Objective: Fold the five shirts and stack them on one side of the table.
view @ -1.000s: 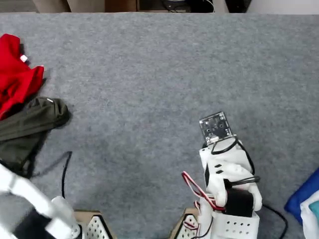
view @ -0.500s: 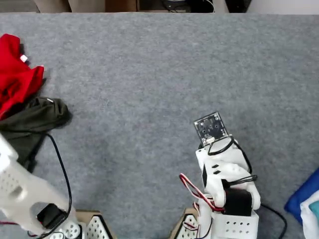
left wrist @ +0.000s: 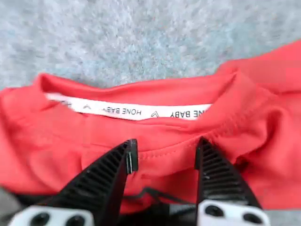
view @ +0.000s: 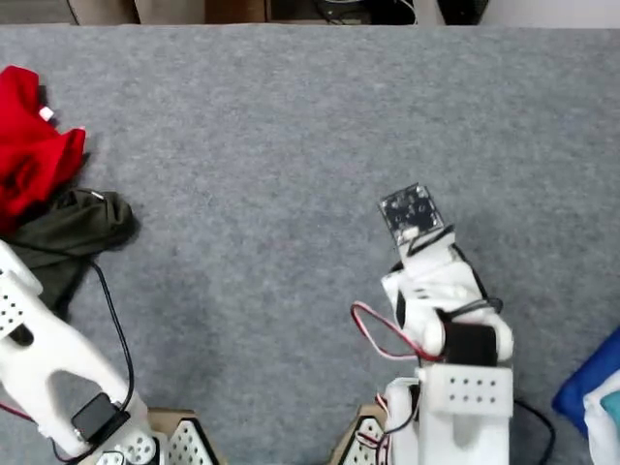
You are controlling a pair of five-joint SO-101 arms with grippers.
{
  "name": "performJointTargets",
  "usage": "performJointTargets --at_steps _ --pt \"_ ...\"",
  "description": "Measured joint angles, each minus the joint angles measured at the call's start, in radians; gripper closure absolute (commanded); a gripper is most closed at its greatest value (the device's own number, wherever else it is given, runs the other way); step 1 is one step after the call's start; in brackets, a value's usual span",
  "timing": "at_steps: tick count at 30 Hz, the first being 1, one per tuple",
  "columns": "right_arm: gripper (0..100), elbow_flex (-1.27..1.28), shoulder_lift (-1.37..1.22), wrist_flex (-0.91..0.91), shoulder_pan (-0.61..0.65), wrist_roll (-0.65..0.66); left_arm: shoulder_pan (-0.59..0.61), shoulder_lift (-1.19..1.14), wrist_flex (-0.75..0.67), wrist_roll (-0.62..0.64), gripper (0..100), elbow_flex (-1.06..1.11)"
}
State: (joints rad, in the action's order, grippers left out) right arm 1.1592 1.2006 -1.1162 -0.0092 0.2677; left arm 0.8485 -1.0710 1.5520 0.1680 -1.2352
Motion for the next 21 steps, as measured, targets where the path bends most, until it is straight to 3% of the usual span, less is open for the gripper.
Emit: performJointTargets --at_steps 2,6,21 --pt "99.3 -0.028 -0.06 0.029 -0.002 -0.021 -0.005 -0.052 0.0 0.0 82 -0.035" --pt "99.3 -0.081 -0.158 0.069 -0.002 -0.057 -0.011 -0.1 0.009 0.003 98 -0.107" --pt "99.3 -0.158 -0.273 0.126 -0.002 -0.068 -0.133 -0.101 0.169 0.011 98 -0.388"
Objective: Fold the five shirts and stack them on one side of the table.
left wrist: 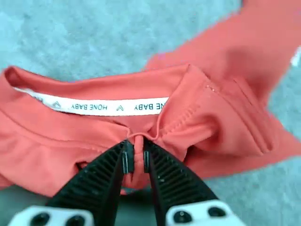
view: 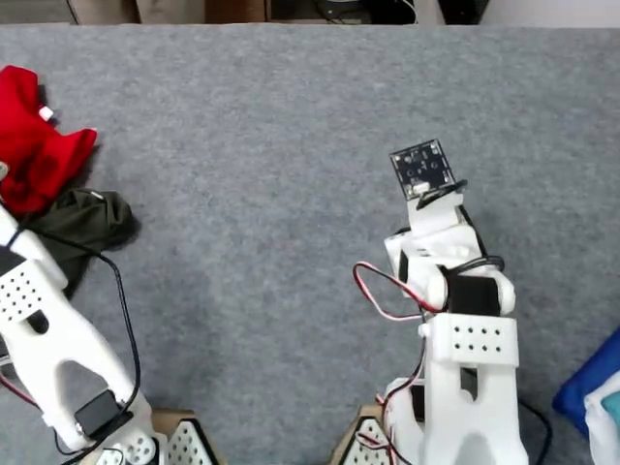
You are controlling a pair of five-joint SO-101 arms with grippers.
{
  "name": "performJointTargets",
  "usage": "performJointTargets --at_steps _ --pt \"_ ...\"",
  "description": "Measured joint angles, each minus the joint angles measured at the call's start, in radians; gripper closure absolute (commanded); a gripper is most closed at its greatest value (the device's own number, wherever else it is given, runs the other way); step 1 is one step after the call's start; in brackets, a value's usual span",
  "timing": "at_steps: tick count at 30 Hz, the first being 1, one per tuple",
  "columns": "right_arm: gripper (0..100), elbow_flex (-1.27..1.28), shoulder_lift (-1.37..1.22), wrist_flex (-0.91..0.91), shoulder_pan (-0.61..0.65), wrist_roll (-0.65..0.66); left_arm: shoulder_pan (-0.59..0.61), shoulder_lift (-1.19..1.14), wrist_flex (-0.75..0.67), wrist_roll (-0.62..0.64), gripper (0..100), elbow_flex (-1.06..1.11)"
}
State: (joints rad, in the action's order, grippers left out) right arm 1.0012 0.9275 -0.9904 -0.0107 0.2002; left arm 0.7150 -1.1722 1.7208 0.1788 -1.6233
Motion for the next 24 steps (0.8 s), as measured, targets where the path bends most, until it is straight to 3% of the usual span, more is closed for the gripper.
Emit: performJointTargets --at_steps 6,12,24 --pt "99.3 0.0 0.0 0.0 -0.009 -0.02 -0.086 0.141 0.026 0.0 98 -0.005" --pt "99.3 0.0 0.0 0.0 -0.115 -0.035 -0.207 0.345 0.029 0.002 98 0.058" --pt "99.3 0.0 0.0 0.0 -0.33 -0.034 -0.614 0.878 0.029 0.0 98 0.514"
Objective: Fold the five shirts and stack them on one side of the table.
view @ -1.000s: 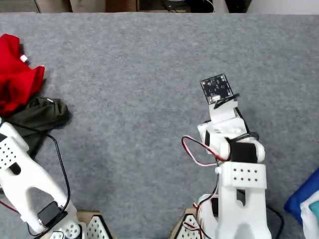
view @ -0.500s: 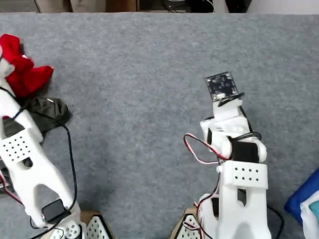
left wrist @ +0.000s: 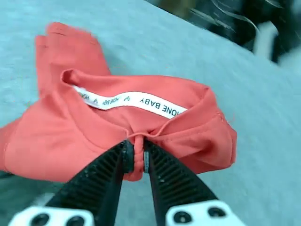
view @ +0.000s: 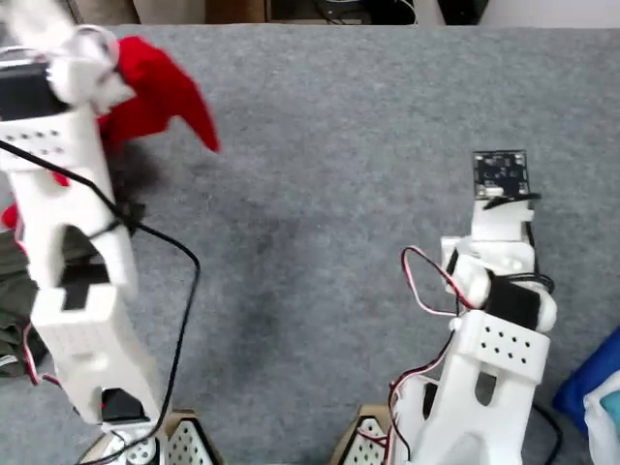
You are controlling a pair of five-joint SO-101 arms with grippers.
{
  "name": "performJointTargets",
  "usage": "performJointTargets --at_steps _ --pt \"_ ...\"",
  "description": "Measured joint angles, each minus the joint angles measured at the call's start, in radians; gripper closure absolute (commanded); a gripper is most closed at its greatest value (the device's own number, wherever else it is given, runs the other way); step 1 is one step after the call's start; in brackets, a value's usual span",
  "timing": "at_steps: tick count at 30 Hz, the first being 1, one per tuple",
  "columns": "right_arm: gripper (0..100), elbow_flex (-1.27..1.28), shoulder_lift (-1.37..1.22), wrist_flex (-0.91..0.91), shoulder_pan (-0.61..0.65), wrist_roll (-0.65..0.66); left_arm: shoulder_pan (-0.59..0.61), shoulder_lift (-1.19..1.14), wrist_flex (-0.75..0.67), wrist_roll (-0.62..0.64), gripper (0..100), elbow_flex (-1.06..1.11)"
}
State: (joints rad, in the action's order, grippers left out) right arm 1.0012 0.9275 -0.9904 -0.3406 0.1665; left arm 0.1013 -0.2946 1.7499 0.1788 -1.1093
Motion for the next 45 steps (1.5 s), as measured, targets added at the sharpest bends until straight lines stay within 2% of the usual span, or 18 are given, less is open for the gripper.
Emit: performJointTargets --at_steps 7,12,16,19,23,25,29,34,39,45 --pt "99.3 -0.054 -0.006 0.0 -0.127 0.144 -0.356 0.235 0.0 0.0 98 0.334" --pt "99.3 -0.129 -0.006 0.0 -0.236 0.256 -0.586 0.288 0.0 0.0 98 0.5" --pt "99.3 -0.138 -0.006 0.026 -0.315 0.284 -0.738 0.288 0.0 0.0 98 0.562" --pt "99.2 -0.138 -0.006 0.083 -0.362 0.285 -0.824 0.288 -0.023 0.0 96 0.6" --pt "99.1 -0.138 -0.006 0.101 -0.377 0.301 -0.847 0.288 -0.043 0.0 79 0.621" --pt "99.1 -0.138 -0.006 0.069 -0.377 0.331 -0.847 0.292 -0.041 0.009 75 0.621" --pt "99.2 -0.149 -0.006 -0.06 -0.345 0.348 -0.784 0.301 -0.029 0.081 72 0.617" --pt "99.2 -0.256 -0.009 -0.227 -0.213 0.311 -0.591 0.31 -0.003 0.091 72 0.574" --pt "99.1 -0.404 -0.084 -0.347 0.02 0.222 -0.307 0.417 -0.002 0.072 72 0.58" --pt "98.9 -0.605 -0.315 -0.411 0.33 0.147 0.003 0.591 -0.002 -0.089 72 0.747"
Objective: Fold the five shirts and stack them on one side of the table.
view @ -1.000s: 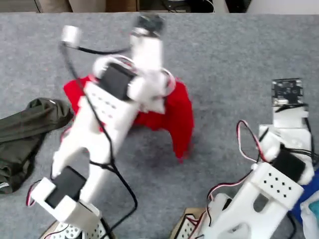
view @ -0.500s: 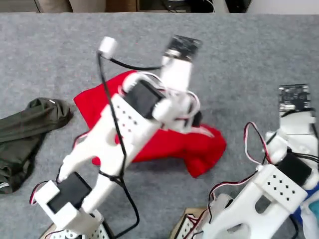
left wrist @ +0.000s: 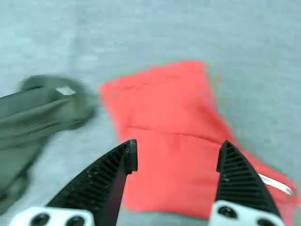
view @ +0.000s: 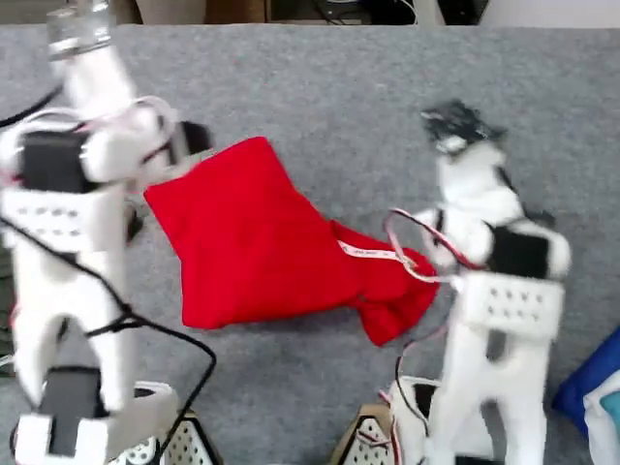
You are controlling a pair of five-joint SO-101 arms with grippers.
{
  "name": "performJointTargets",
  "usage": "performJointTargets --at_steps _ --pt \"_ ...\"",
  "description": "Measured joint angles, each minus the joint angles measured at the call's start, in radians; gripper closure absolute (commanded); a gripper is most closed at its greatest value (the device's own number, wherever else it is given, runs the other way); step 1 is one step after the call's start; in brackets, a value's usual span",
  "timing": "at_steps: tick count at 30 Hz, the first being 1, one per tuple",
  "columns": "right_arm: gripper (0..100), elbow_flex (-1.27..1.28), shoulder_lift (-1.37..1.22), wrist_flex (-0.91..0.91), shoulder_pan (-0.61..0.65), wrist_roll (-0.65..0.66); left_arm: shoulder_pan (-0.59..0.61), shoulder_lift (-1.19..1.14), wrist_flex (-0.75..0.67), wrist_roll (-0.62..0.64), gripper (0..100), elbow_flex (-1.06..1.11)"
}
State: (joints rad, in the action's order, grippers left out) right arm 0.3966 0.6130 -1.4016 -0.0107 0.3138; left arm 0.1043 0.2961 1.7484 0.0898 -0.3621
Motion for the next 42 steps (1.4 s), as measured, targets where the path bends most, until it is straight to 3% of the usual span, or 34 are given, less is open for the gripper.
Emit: performJointTargets --at_steps 8,11,18,24,31,42 --pt "91.3 -0.287 -0.402 -0.043 0.37 0.048 0.48 0.08 0.0 -0.172 72 0.267" --pt "92.7 -0.414 -0.562 -0.043 0.477 0.077 0.644 0.08 -0.005 -0.204 72 0.342" --pt "93.3 -0.776 -0.93 -0.095 0.669 0.118 0.924 0.08 -0.143 -0.241 72 0.494" --pt "93.2 -1.125 -1.229 -0.262 0.813 0.275 1.023 0.08 -0.252 -0.241 72 0.612" --pt "92.1 -1.494 -1.545 -0.362 0.83 0.423 1.037 0.08 -0.43 -0.242 72 0.798" --pt "88.5 -1.645 -1.714 -0.365 0.85 0.502 1.037 0.08 -0.477 -0.242 72 0.873"
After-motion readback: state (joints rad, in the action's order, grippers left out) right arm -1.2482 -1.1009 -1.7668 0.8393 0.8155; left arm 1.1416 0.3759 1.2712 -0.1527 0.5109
